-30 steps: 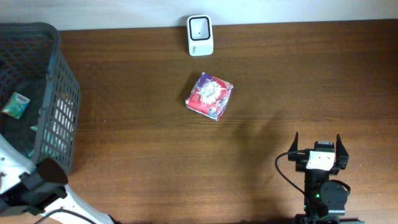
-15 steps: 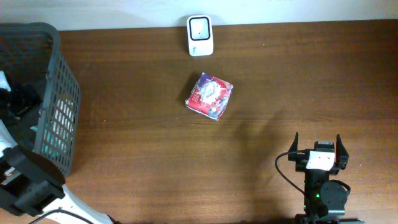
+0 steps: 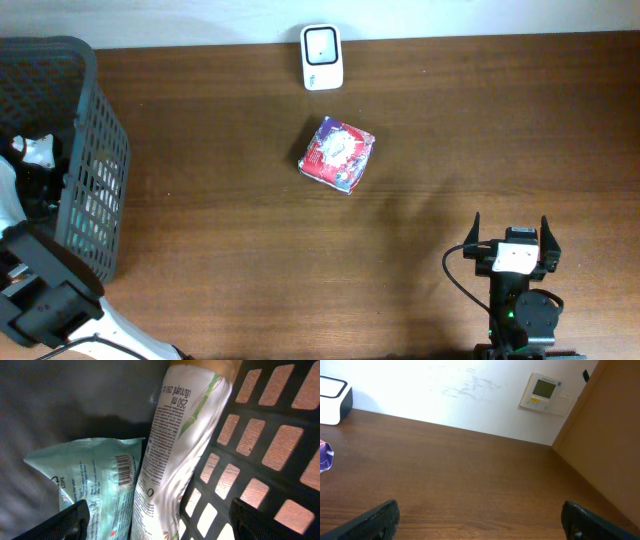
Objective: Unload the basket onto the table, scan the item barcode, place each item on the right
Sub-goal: 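Reach the left gripper into the basket and grasp the white tube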
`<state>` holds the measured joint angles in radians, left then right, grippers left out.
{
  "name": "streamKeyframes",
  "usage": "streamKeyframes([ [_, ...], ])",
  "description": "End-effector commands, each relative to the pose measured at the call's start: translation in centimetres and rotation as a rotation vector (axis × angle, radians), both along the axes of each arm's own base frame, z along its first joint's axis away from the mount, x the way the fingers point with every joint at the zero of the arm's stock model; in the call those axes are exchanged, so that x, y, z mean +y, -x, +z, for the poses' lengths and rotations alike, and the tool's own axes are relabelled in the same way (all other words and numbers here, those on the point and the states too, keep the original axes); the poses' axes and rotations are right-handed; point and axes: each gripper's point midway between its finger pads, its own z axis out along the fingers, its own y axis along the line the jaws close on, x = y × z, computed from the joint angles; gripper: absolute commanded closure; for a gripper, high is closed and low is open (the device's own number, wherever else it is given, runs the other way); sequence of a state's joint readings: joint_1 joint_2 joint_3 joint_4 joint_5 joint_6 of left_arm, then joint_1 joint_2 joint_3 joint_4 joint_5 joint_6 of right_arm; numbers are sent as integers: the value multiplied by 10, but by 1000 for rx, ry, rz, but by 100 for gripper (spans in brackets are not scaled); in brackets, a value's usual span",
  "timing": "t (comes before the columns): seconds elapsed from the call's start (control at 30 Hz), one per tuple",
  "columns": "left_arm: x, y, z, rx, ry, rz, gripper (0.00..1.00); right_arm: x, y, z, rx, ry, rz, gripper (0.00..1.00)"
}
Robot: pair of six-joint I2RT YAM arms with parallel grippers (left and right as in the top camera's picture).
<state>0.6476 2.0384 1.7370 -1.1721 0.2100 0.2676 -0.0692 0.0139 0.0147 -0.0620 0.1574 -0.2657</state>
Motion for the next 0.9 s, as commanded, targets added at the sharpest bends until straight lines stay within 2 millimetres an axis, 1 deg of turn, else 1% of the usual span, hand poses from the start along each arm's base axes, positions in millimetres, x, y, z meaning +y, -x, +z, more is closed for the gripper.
streamKeyframes([
  [0.0, -5, 0, -18, 2, 12, -21, 12, -1, 0, -4, 5, 0, -10, 1],
  [0.07, -6, 1, -28, 1, 12, -24, 12, -1, 0, -4, 5, 0, -10, 2],
  [0.17, -8, 4, -49, -5, 5, -50, 12, -1, 0, -4, 5, 0, -10, 2],
  [0.2, -7, 3, -54, -14, -2, -50, 15, -1, 0, -4, 5, 0, -10, 2],
  [0.23, -6, 2, -56, -20, -8, -50, 21, -1, 0, -4, 5, 0, -10, 1],
  [0.27, -5, 0, -56, -28, -15, -50, 31, -1, 0, -4, 5, 0, -10, 1],
  [0.3, -3, -1, -56, -32, -22, -49, 34, -1, 0, -4, 5, 0, -10, 1],
  [0.37, 0, -1, -56, -29, -39, -48, 34, -1, 0, -4, 5, 0, -10, 1],
  [0.43, 0, -2, -56, -30, -39, -47, 39, -1, 0, -4, 5, 0, -10, 2],
  [0.47, 0, -2, -56, -32, -38, -48, 40, -1, 0, -3, 5, 0, -10, 1],
  [0.53, -12, -10, -53, -83, 27, -57, 31, -1, 0, -4, 5, 0, -10, 1],
  [0.57, -19, -15, -50, -116, 68, -64, 29, -1, 0, -4, 5, 0, -10, 1],
  [0.6, -21, -16, -50, -123, 78, -66, 31, -1, 0, -3, 5, 0, -10, 1],
  [0.63, -21, -15, -50, -121, 79, -65, 32, -1, 0, -3, 5, 0, -10, 2],
  [0.7, -21, -15, -50, -121, 80, -65, 37, -1, 0, -4, 5, 0, -10, 1],
  [0.77, -20, -16, -50, -123, 78, -66, 39, -1, 0, -4, 5, 0, -10, 1],
  [0.8, -20, -17, -50, -126, 74, -65, 37, -1, 0, -4, 5, 0, -10, 2],
  [0.83, -15, -16, -51, -118, 51, -63, 31, -1, 0, -4, 5, 0, -10, 1],
  [0.87, -8, -12, -53, -88, 9, -56, 30, -1, 0, -4, 5, 0, -10, 1],
])
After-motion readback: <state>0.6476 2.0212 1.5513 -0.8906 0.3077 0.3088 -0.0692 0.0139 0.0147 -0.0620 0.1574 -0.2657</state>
